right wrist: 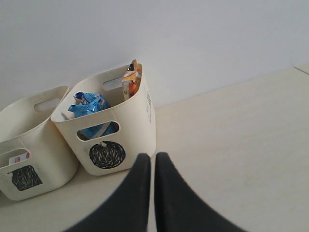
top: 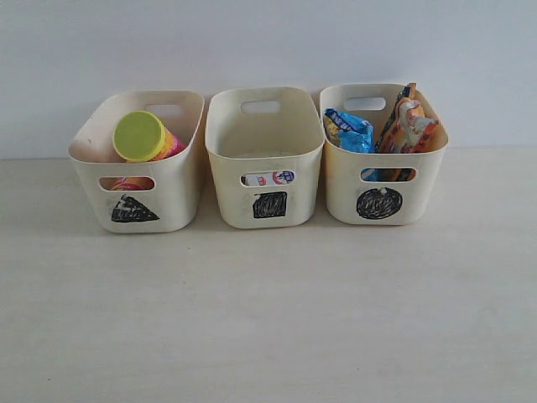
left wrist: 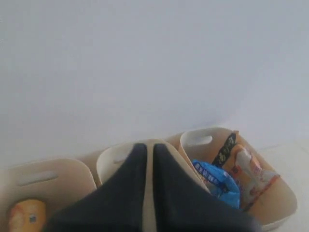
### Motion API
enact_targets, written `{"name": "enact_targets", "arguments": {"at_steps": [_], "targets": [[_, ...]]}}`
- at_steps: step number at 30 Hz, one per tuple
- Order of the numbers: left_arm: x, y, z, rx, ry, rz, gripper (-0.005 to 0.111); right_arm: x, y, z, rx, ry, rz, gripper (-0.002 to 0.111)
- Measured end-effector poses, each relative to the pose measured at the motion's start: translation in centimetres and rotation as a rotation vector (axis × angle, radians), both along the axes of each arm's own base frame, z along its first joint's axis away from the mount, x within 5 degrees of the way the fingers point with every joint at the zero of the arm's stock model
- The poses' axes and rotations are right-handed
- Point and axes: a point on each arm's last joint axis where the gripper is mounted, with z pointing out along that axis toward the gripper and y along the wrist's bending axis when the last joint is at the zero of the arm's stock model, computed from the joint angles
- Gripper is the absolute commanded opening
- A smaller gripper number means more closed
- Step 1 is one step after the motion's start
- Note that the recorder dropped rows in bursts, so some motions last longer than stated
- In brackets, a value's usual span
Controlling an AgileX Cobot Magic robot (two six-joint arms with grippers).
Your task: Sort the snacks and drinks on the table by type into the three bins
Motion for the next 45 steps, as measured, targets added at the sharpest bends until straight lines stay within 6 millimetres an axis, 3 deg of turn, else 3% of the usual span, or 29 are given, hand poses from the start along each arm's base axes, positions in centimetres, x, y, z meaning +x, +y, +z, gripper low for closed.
{"name": "enact_targets", "arguments": {"at_steps": [8,11,15,19,23,27,36,45], "targets": [[-7.5,2.7,2.6,-0.069,-0.129,0.067,0.004,0.0,0.0,0.0,0.000,0.000,0.000,0.000],[-11.9,4.0,3.2,-0.120,-0.175,0.073,0.004,0.0,0.0,0.0,0.000,0.000,0.000,0.000],[-15.5,5.0,3.7,-0.163,-0.222,0.070,0.004,0.0,0.0,0.0,0.000,0.000,0.000,0.000],[-20.6,6.1,4.7,-0.191,-0.298,0.032,0.004,0.0,0.0,0.0,0.000,0.000,0.000,0.000],[-23.7,7.0,5.8,-0.217,-0.379,0.019,0.004,0.0,0.0,0.0,-0.002,0.000,0.000,0.000],[-25.2,7.4,6.2,-0.229,-0.418,0.016,0.004,0.0,0.0,0.0,-0.001,0.000,0.000,0.000],[-25.3,7.4,6.2,-0.227,-0.420,0.015,0.004,0.0,0.0,0.0,-0.001,0.000,0.000,0.000],[-24.5,8.7,3.5,-0.226,-0.301,0.186,0.004,0.0,0.0,0.0,-0.001,0.000,0.000,0.000]]}}
